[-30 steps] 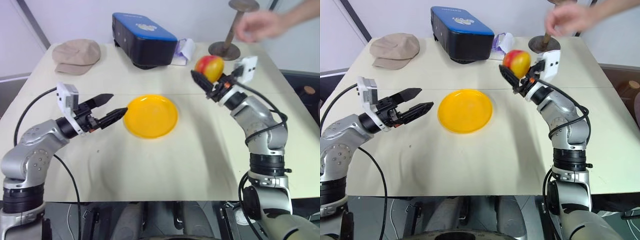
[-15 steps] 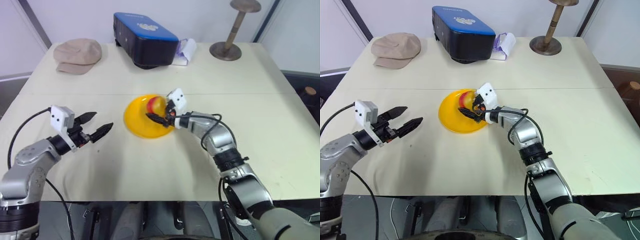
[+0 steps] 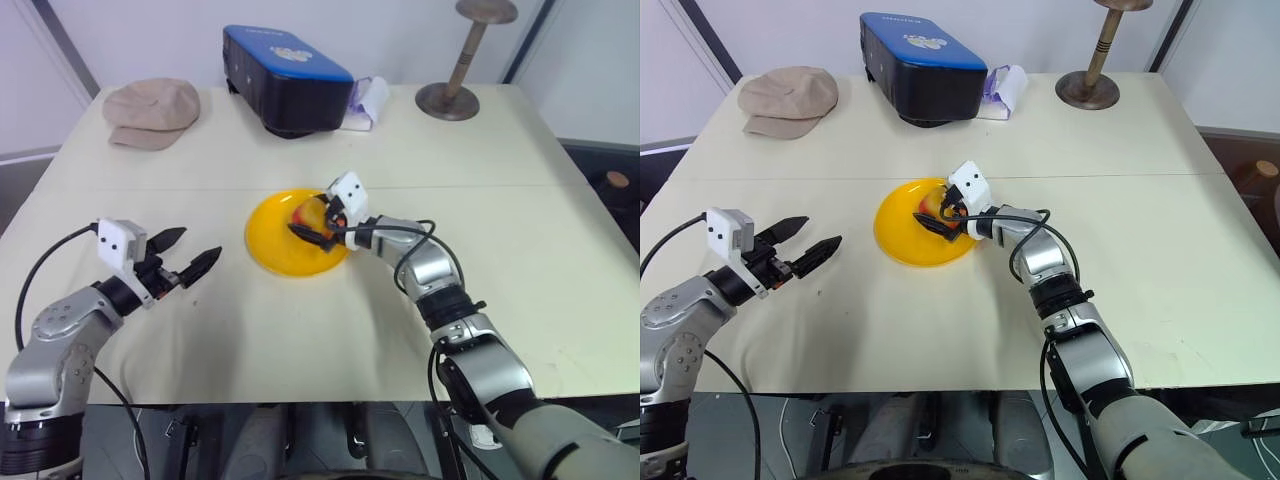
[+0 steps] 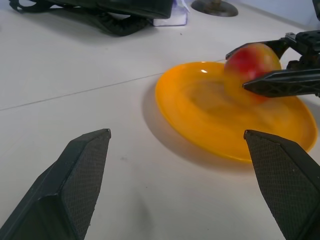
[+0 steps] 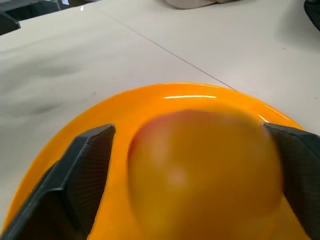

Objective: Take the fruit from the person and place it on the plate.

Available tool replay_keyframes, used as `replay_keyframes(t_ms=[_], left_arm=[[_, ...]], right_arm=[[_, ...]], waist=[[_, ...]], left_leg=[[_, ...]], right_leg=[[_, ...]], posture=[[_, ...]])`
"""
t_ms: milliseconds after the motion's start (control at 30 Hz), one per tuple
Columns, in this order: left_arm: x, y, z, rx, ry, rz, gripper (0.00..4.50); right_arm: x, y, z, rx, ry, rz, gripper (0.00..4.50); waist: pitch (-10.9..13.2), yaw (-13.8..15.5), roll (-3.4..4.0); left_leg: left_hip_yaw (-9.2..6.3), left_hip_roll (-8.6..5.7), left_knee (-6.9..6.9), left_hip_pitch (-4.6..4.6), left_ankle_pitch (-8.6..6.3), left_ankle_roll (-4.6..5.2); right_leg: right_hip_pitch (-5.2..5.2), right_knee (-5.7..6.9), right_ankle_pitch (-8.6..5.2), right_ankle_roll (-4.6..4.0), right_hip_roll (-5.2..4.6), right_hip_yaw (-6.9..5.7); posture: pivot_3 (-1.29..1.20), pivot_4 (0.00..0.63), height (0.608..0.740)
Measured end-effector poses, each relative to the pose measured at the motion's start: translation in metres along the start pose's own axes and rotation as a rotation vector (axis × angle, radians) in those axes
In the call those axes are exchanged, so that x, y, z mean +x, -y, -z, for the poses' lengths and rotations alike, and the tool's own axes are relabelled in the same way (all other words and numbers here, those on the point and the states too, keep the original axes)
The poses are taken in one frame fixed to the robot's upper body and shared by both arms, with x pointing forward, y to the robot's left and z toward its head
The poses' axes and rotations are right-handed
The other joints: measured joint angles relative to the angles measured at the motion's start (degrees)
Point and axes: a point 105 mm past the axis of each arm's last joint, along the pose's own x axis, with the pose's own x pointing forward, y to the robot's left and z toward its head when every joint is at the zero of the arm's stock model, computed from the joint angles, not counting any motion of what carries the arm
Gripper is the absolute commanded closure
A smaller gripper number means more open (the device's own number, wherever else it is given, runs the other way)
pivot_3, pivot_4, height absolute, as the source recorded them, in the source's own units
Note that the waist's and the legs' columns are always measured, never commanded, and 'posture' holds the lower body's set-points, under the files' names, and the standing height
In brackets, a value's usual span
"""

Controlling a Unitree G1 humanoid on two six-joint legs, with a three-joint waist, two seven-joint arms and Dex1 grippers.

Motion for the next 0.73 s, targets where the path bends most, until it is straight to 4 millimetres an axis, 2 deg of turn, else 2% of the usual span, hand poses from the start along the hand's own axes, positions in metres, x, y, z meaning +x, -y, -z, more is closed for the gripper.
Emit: replay_keyframes(t_ms=[200,400,567,733], left_arm=[[0.001,-0.001,-0.001,0.011,0.001,-0.001,0.0],[0.005,-0.006,-0.006,0.015,0.026,-0.013,0.0],[0.006,-0.019,-0.008,0.011,0.04,-0.078,0.0],[0.001,-0.034,-0.009,0.013,0.045,-0.154,0.0]], right_arm=[[-0.002,0.001,-0.001,-0.013,-0.003,0.0,0.03],[-0.01,0.007,-0.016,-0.048,0.026,0.021,0.03],[-0.048,0.031,-0.049,-0.066,0.106,0.109,0.03],[-0.112,0.067,-0.051,0.007,0.132,0.31,0.03]], waist=[[0.0,0.0,0.0],[0.0,0.1,0.01],[0.0,0.3,0.0],[0.0,0.4,-0.01]], left_leg=[[0.0,0.0,0.0,0.0,0.0,0.0],[0.0,-0.01,0.01,-0.01,0.0,0.0],[0.0,-0.02,0.01,-0.04,0.0,0.0],[0.01,-0.02,0.02,-0.07,0.0,0.01]], right_leg=[[0.0,0.0,0.0,0.0,0.0,0.0],[0.0,0.0,0.01,0.0,-0.01,0.0],[0.0,-0.01,0.01,0.0,-0.02,-0.01],[0.0,-0.02,0.01,0.0,-0.06,-0.01]], posture=[[0.0,0.15,0.74],[0.0,0.15,0.74],[0.0,0.15,0.74],[0.0,0.15,0.74]])
